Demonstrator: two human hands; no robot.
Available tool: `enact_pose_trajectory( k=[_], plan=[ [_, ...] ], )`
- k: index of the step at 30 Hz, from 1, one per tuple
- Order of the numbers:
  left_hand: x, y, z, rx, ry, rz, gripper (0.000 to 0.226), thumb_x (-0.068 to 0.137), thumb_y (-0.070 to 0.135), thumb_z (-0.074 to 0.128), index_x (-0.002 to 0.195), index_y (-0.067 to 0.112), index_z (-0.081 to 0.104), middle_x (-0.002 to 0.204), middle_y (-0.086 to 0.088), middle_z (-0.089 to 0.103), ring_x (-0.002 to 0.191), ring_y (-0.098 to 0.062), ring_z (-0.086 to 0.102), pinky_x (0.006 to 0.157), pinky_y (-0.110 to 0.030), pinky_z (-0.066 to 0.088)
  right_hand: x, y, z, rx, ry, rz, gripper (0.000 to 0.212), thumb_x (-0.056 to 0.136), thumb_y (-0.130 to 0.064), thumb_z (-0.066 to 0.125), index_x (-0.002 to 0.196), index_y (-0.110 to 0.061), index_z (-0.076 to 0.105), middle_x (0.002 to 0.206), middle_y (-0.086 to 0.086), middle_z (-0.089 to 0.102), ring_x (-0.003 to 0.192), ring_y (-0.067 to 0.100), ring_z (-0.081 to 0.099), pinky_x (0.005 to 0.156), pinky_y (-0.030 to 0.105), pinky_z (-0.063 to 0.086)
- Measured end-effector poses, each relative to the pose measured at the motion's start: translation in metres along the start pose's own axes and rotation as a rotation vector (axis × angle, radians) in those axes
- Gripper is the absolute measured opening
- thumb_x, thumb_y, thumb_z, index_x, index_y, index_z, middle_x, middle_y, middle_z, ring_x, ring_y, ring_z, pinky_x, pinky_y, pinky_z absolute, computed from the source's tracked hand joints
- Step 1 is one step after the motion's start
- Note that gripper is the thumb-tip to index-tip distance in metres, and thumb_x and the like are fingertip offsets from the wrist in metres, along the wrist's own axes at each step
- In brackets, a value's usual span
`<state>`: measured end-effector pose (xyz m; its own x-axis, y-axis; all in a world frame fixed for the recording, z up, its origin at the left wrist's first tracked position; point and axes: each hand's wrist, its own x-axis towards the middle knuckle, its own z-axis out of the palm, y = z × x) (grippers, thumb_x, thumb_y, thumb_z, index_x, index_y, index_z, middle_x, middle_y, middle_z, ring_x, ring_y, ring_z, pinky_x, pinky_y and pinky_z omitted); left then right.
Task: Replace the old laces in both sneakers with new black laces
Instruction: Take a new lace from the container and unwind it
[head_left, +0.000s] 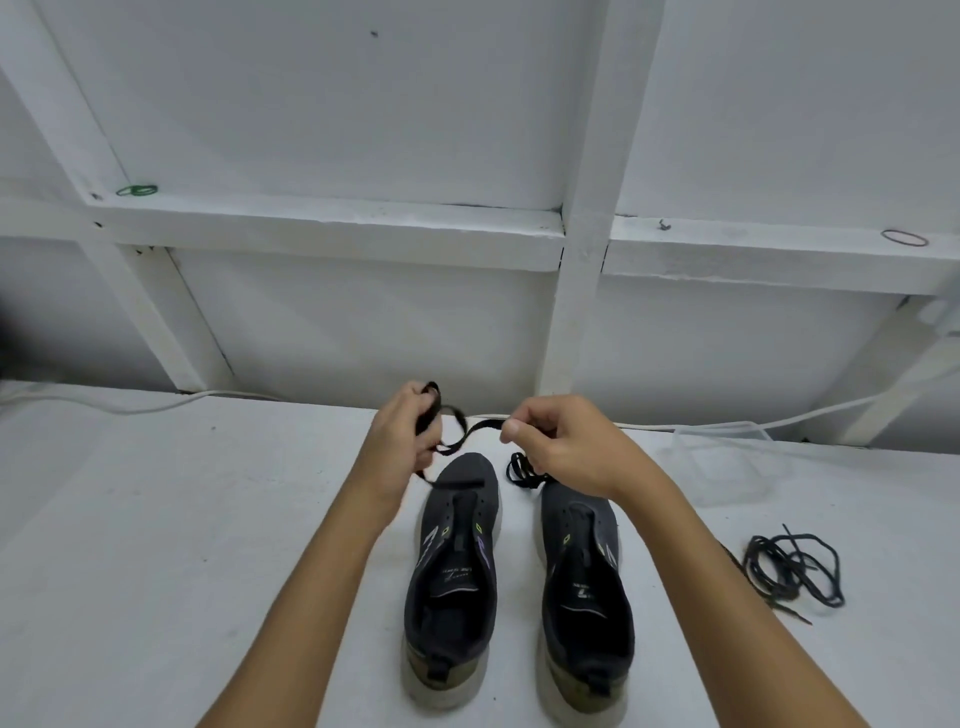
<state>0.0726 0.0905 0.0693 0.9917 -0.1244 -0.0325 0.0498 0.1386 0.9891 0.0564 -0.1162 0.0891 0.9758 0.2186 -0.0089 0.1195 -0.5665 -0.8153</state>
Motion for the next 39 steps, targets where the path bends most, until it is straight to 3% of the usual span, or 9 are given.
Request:
enact_pose_trajectory(
  k=[5, 8, 11, 14, 18, 21, 27, 33, 39],
  plan=[
    [-0.009, -0.005, 0.003, 0.677, -0.120, 0.204, 0.016, 0.090, 0.037, 0.071, 0.105, 0.040, 0.074, 0.087, 0.018, 0.072, 0.082, 0.000, 0.064, 0.076, -0.016, 0.050, -0.005, 0.003, -0.002, 0.014, -0.011, -0.005, 0.021, 0.100, -0.032, 0.059, 0.082, -0.028, 0.069, 0.059, -0.005, 0.060, 0.056, 0.009, 0.055, 0.064, 0.030, 0.046],
    [-0.007, -0.009, 0.011, 0.765, -0.196, 0.230, 0.008, 0.092, 0.033, 0.068, 0.088, 0.033, 0.075, 0.073, 0.008, 0.068, 0.067, -0.011, 0.058, 0.070, -0.035, 0.049, -0.004, 0.001, 0.001, -0.011, -0.012, -0.013, 0.021, 0.100, -0.031, 0.059, 0.082, -0.028, 0.069, 0.060, -0.004, 0.060, 0.056, 0.008, 0.054, 0.062, 0.027, 0.045],
    [0.004, -0.013, -0.003, 0.957, 0.064, 0.283, 0.010, 0.095, 0.031, 0.062, 0.087, 0.026, 0.067, 0.063, 0.003, 0.060, 0.062, -0.019, 0.055, 0.063, -0.036, 0.047, -0.006, 0.007, -0.003, -0.047, 0.002, 0.029, 0.021, 0.100, -0.032, 0.059, 0.082, -0.028, 0.068, 0.060, -0.007, 0.059, 0.055, 0.006, 0.053, 0.061, 0.025, 0.044],
    [0.013, -0.009, -0.031, 0.897, 0.383, 0.231, 0.011, 0.096, 0.026, 0.057, 0.089, 0.019, 0.062, 0.065, 0.002, 0.061, 0.067, -0.027, 0.058, 0.062, -0.035, 0.046, -0.008, 0.017, -0.007, -0.063, 0.028, 0.058, 0.022, 0.099, -0.032, 0.059, 0.080, -0.028, 0.068, 0.057, -0.011, 0.057, 0.054, 0.007, 0.049, 0.060, 0.026, 0.043],
    [0.000, -0.008, -0.016, 0.825, -0.047, 0.238, 0.033, 0.092, 0.033, 0.066, 0.123, 0.045, 0.062, 0.063, 0.007, 0.060, 0.057, -0.007, 0.050, 0.063, -0.021, 0.044, -0.006, 0.015, 0.000, -0.072, -0.010, 0.035, 0.023, 0.099, -0.033, 0.059, 0.078, -0.028, 0.068, 0.067, 0.006, 0.062, 0.058, 0.013, 0.049, 0.063, 0.030, 0.043],
    [-0.002, -0.015, 0.004, 0.851, -0.215, 0.338, 0.021, 0.094, 0.034, 0.065, 0.112, 0.043, 0.071, 0.080, 0.024, 0.069, 0.075, -0.003, 0.061, 0.075, -0.024, 0.051, -0.005, 0.009, 0.007, -0.079, -0.046, -0.004, 0.023, 0.100, -0.031, 0.059, 0.080, -0.026, 0.069, 0.066, 0.002, 0.062, 0.059, 0.011, 0.050, 0.063, 0.030, 0.043],
    [0.001, -0.022, -0.010, 0.833, -0.062, 0.286, 0.012, 0.097, 0.024, 0.059, 0.088, 0.029, 0.065, 0.064, 0.020, 0.059, 0.057, -0.006, 0.050, 0.058, -0.022, 0.040, -0.012, 0.017, -0.002, -0.072, -0.005, 0.039, 0.025, 0.100, -0.033, 0.059, 0.076, -0.029, 0.067, 0.062, -0.006, 0.059, 0.057, 0.008, 0.049, 0.062, 0.027, 0.043],
    [-0.009, -0.022, 0.006, 0.726, -0.282, 0.226, 0.027, 0.095, 0.033, 0.064, 0.120, 0.043, 0.068, 0.105, 0.020, 0.072, 0.100, -0.002, 0.066, 0.089, -0.021, 0.050, -0.011, 0.015, 0.003, -0.047, -0.041, 0.014, 0.025, 0.100, -0.029, 0.058, 0.077, -0.030, 0.066, 0.061, -0.008, 0.056, 0.057, 0.009, 0.047, 0.062, 0.027, 0.041],
    [-0.007, -0.029, 0.003, 0.741, -0.150, 0.260, 0.009, 0.096, 0.027, 0.062, 0.088, 0.029, 0.067, 0.074, 0.011, 0.066, 0.068, -0.012, 0.058, 0.068, -0.033, 0.049, -0.015, 0.022, 0.005, -0.046, -0.035, 0.037, 0.023, 0.098, -0.030, 0.060, 0.077, -0.028, 0.069, 0.062, -0.008, 0.057, 0.059, 0.010, 0.050, 0.064, 0.029, 0.044]
  ],
)
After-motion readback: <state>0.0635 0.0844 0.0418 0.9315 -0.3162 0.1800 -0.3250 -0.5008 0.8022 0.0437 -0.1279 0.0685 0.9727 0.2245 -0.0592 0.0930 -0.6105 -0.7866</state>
